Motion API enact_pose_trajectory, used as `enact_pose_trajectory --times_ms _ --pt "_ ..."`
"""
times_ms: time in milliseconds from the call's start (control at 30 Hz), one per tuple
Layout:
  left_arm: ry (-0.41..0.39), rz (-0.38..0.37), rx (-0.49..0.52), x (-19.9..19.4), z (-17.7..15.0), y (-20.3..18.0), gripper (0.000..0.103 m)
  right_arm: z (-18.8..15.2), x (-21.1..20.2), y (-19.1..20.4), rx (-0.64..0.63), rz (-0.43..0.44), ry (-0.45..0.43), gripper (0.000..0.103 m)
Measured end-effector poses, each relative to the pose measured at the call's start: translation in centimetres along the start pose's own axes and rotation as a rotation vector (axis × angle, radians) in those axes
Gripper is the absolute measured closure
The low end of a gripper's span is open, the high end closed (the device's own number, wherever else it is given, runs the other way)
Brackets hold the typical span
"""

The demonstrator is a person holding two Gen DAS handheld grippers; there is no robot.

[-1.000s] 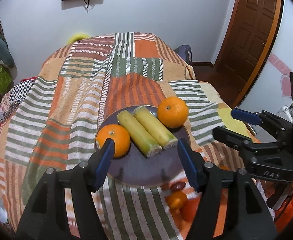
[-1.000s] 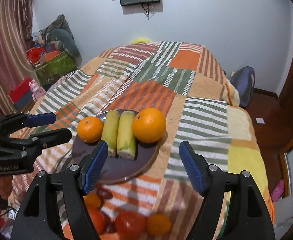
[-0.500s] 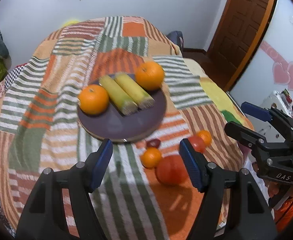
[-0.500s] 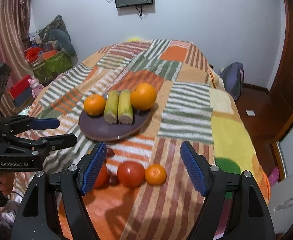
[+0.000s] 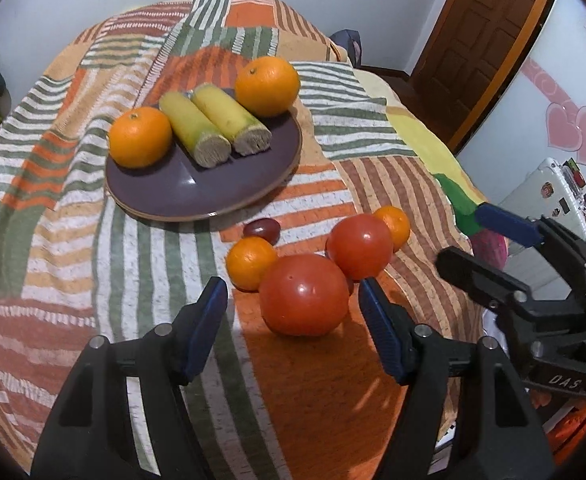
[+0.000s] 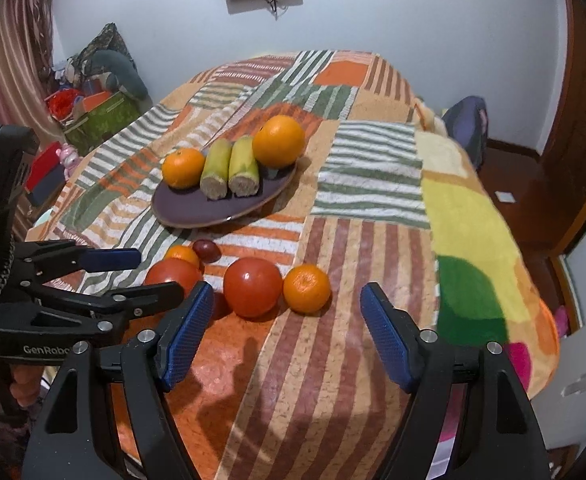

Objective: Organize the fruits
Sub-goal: 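Open both tools and pull them back from the plate, then grasp a red tomato with the left tool while the right tool grasps another tomato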

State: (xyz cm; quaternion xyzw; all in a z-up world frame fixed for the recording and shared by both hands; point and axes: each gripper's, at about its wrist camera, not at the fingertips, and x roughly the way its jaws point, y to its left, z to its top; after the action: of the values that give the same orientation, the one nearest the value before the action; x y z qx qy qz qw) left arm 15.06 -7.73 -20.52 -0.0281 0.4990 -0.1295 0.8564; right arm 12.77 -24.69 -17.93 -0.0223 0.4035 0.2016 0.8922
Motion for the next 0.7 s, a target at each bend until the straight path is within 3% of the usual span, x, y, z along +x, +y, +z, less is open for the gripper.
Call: enact_pose_trajectory --times_ms 167,333,700 --pt "0.025 0.005 0.014 1.1 -0.3 -0.4 0.048 -0.3 1.3 0.2 -0.004 0.045 0.036 0.049" --pt "0.035 -0.012 0.008 1.7 -0.5 -0.3 0.052 -0.3 2.3 0.1 0.002 0.058 0.055 0.060" --pt "0.006 -0.014 -0.014 0.5 -0.1 0.8 0.054 -0.2 3.6 0.6 0.004 0.093 0.093 0.062"
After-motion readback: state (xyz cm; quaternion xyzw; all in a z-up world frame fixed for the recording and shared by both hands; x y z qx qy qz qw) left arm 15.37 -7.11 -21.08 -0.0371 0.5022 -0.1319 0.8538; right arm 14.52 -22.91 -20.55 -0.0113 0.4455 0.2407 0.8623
